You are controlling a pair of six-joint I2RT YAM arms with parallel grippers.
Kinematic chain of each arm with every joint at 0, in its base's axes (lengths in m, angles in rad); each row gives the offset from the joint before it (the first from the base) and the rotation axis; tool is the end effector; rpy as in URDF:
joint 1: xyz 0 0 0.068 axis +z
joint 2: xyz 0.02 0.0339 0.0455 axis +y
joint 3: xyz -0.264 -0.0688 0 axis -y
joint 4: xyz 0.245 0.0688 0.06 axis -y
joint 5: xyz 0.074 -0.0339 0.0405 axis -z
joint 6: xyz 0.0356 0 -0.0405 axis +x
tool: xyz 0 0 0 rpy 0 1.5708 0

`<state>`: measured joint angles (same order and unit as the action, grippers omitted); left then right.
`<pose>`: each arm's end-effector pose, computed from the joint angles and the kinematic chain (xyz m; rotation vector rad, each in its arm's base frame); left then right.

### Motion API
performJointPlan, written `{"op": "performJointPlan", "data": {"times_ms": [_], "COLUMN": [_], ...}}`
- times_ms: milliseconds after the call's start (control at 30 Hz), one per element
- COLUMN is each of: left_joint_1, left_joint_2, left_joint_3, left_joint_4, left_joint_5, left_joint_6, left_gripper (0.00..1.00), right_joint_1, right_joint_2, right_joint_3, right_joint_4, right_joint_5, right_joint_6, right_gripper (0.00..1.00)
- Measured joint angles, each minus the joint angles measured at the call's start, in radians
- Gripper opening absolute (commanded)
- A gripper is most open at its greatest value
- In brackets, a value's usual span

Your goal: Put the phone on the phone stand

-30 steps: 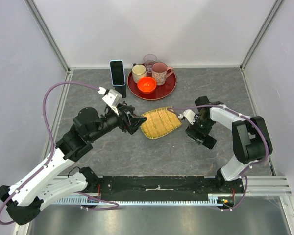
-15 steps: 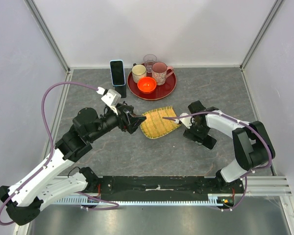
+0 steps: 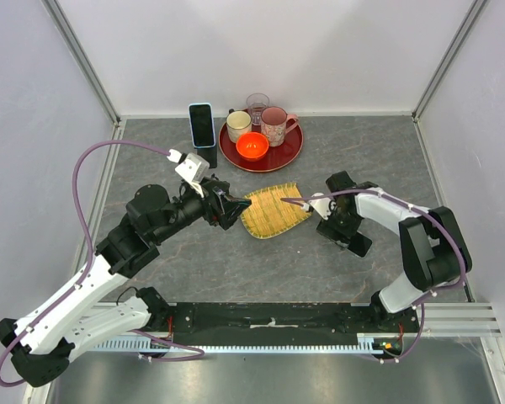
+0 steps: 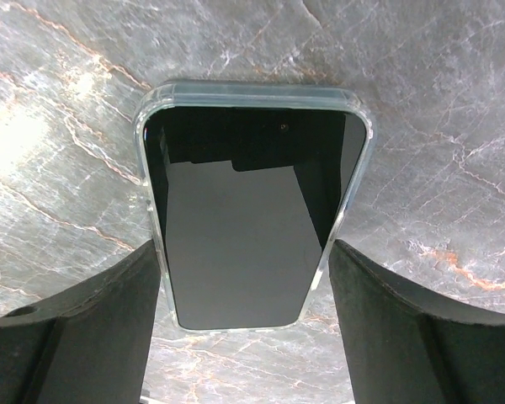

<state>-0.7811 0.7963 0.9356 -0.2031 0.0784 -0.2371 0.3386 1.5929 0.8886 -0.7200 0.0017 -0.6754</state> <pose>0.1251 -0.1280 0.3887 0.5174 1.6219 -0.8362 0.2522 0.0888 0.1561 -1.4551 2.6203 -0.0394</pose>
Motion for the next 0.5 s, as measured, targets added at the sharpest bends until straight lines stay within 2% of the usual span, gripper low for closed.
{"op": "performJointPlan", "data": {"times_ms": [100,133,233,300,333,400,433,500], "left_joint_1": [0.0,0.0,0.0,0.0,0.0,0.0,0.0,0.0], "left_joint_2": [0.001,0.001,0.002,0.002,0.002,0.002,0.002,0.003], "left_joint_3": [0.0,0.0,0.0,0.0,0.0,0.0,0.0,0.0], "left_joint_4": [0.0,0.0,0.0,0.0,0.0,0.0,0.0,0.0], "left_joint_5": [0.0,-0.001,-0.003,-0.003,-0.005,-0.01,-0.011,-0.017], "left_joint_6": [0.0,0.0,0.001,0.001,0.001,0.002,0.002,0.003], "left_gripper": [0.82,0.82,0.83,0.82,0.82,0.82,0.82,0.82], "right_joint_1": [-0.009,-0.013,-0.027,-0.031,-0.033,-0.034,-0.034,-0.034], "right_joint_2": [0.019,0.03,0.067,0.087,0.094,0.101,0.1,0.097], "right_joint_3": [0.015,0.024,0.058,0.077,0.085,0.094,0.095,0.095], "right_joint_4": [-0.014,-0.022,-0.054,-0.074,-0.083,-0.093,-0.094,-0.094], "right_joint_5": [-0.011,-0.017,-0.039,-0.044,-0.047,-0.048,-0.048,-0.048], "right_joint_6": [-0.003,-0.005,-0.011,-0.013,-0.014,-0.016,-0.017,-0.017], "right_gripper": [0.67,0.54,0.33,0.26,0.16,0.1,0.0,0.0]}}
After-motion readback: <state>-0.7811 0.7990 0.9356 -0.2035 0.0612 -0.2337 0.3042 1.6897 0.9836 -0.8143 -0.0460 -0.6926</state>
